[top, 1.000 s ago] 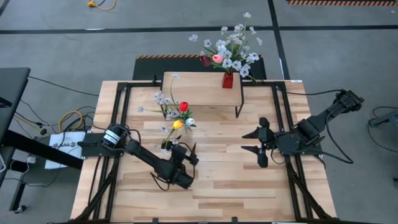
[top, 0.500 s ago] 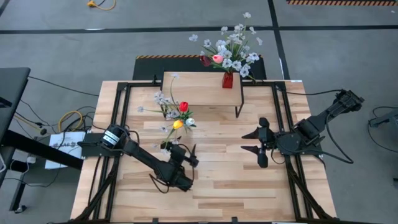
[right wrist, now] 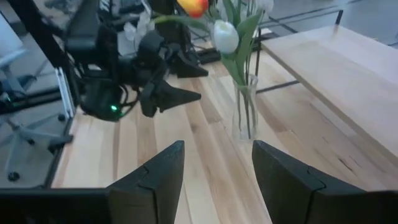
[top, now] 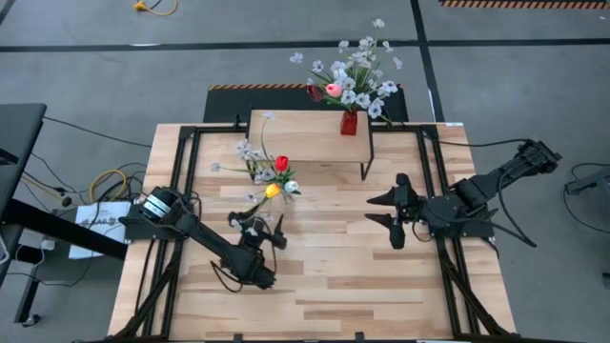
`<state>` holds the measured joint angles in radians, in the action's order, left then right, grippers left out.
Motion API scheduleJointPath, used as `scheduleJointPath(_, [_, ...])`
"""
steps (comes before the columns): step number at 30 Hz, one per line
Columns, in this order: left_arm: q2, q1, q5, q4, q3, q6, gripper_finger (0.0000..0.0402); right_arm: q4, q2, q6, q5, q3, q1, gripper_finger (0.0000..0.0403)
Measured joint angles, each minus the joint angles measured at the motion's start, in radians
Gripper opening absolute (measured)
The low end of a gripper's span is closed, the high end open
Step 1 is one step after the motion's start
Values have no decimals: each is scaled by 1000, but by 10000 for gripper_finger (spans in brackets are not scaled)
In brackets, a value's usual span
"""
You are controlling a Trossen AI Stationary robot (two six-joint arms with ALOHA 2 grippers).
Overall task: Pick and place flowers into a vace then onto a shelf
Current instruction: Put the transparent vase with flowers on the shelf
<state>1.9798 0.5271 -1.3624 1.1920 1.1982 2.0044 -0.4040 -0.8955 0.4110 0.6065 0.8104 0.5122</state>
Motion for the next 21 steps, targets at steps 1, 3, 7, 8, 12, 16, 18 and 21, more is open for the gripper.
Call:
scheduleJointPath(1, [-14, 4, 2, -12, -33, 15, 368, 11, 0, 0, 0, 0, -2, 180])
scheduleJointPath(3, [-50, 10, 4, -39, -94, 9, 368, 37, 0, 0, -1, 0, -4, 180])
scheduleJointPath(7, [-129, 7, -21, -87, -186, -38, 368, 79, 0, 0, 22, 0, -5, 178])
scheduleJointPath(8, [-144, 4, -23, -88, -199, -32, 368, 86, 0, 0, 25, 0, -5, 178])
scheduleJointPath(12, [-167, 0, -4, -92, -228, 17, 368, 99, 0, 0, 26, 0, -6, 177])
scheduleJointPath(16, [-167, 1, 54, -92, -228, 19, 368, 99, 0, 0, 26, 0, -6, 177])
scheduleJointPath(18, [-166, 1, 67, -91, -228, 19, 368, 99, 0, 0, 25, 0, -6, 177])
scheduleJointPath(21, [-162, 0, 71, -104, -228, 50, 368, 98, 0, -1, 24, 0, -5, 177])
